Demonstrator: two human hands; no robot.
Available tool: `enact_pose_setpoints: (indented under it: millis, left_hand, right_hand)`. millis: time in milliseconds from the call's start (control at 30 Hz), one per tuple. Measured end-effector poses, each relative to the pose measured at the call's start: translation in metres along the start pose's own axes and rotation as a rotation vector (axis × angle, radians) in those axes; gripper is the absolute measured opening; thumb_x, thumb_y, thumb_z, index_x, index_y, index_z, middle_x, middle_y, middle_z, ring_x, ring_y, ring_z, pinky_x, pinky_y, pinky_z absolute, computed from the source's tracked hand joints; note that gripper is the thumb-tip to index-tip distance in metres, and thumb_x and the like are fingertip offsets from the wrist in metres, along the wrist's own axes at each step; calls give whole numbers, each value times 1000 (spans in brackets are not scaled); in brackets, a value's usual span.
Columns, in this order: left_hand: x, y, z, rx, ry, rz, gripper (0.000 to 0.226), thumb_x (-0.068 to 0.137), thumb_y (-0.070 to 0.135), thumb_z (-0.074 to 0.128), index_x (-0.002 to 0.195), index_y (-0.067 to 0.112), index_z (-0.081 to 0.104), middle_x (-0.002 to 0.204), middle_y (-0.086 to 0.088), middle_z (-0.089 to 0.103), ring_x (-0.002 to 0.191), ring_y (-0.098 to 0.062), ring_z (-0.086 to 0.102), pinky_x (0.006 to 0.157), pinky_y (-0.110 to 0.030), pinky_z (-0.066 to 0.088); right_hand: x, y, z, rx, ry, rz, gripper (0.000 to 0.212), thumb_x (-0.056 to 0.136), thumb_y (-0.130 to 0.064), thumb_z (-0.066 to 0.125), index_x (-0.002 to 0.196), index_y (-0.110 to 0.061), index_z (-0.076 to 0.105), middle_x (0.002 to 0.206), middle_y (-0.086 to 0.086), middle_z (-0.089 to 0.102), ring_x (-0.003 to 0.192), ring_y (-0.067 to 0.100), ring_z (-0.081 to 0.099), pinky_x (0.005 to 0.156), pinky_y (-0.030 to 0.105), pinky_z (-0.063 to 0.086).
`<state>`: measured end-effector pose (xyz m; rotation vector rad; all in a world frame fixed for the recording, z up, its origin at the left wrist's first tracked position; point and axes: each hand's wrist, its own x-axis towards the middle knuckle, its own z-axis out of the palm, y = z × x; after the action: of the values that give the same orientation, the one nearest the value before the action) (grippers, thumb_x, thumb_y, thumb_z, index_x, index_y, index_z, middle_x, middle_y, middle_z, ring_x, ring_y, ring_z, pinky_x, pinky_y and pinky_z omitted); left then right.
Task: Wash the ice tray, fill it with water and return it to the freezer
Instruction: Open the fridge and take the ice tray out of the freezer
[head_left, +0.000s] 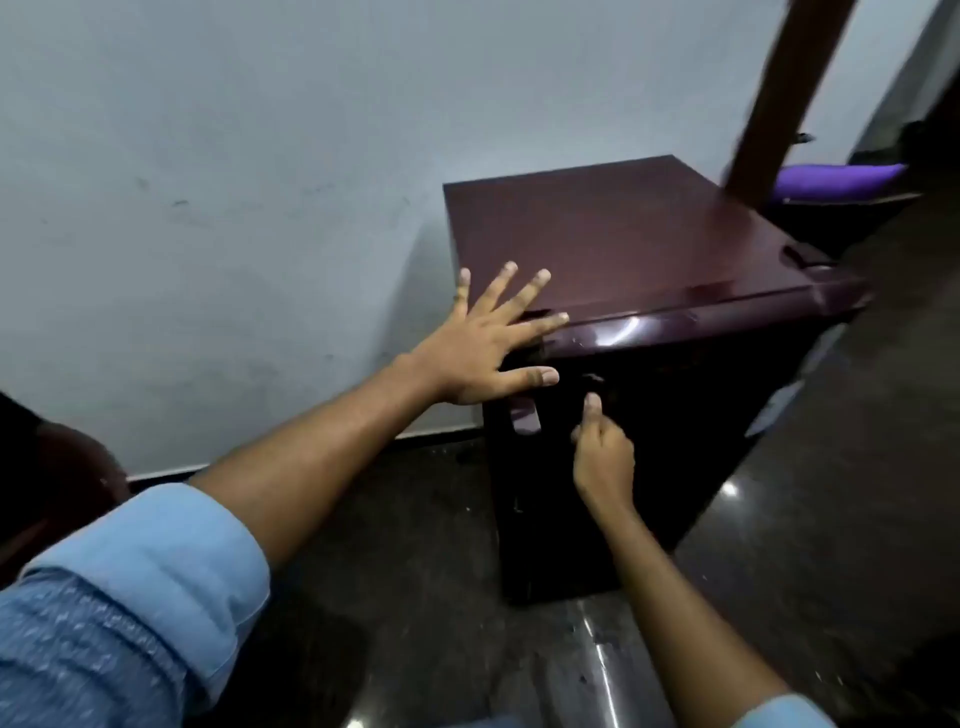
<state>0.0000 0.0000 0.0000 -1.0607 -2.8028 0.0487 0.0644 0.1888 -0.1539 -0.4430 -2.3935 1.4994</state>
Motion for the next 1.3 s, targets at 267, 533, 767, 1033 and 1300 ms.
enact_pose_setpoints:
  millis: [267,533,767,1033,1300]
  left_hand:
    - [18,-51,-6,-127,-62,-22,67,104,70,25,165,42,24,177,7,2,164,-21,-6,128,-63,-8]
    - [104,-84,16,-128,-219,204,63,107,58,8,165,39,25,176,6,10,163,-18,-1,130,-56,-6]
    - [128,-95,49,-284,-229,342,53,113,51,19,165,44,22,177,5,3,163,-16,-2,131,-50,-6]
    - [128,-97,55,-288,-193,352,50,114,47,20,164,47,21,177,8,5,163,-14,-1,131,-46,-4]
    - [127,-94,55,-270,-197,316,50,113,51,18,163,50,18,177,10,4,163,-14,-1,132,-48,-3]
  right_hand:
    - [-18,2,57,353,-126,188,79,109,-58,27,65,-9,70,66,8,72,66,25,69,69,40,53]
    - [-18,2,74,525,-144,42,82,93,-68,48,56,4,60,56,25,59,53,28,57,57,35,42]
    - [-19,-4,84,532,-74,120,73,90,-59,56,54,5,52,49,12,53,49,22,49,54,32,38]
    - [-32,4,82,506,29,129,68,92,-56,54,50,-3,53,46,12,52,46,24,47,51,31,36]
    - [-92,32,4,500,17,111,77,88,-60,57,51,8,55,48,27,53,47,25,52,52,36,40]
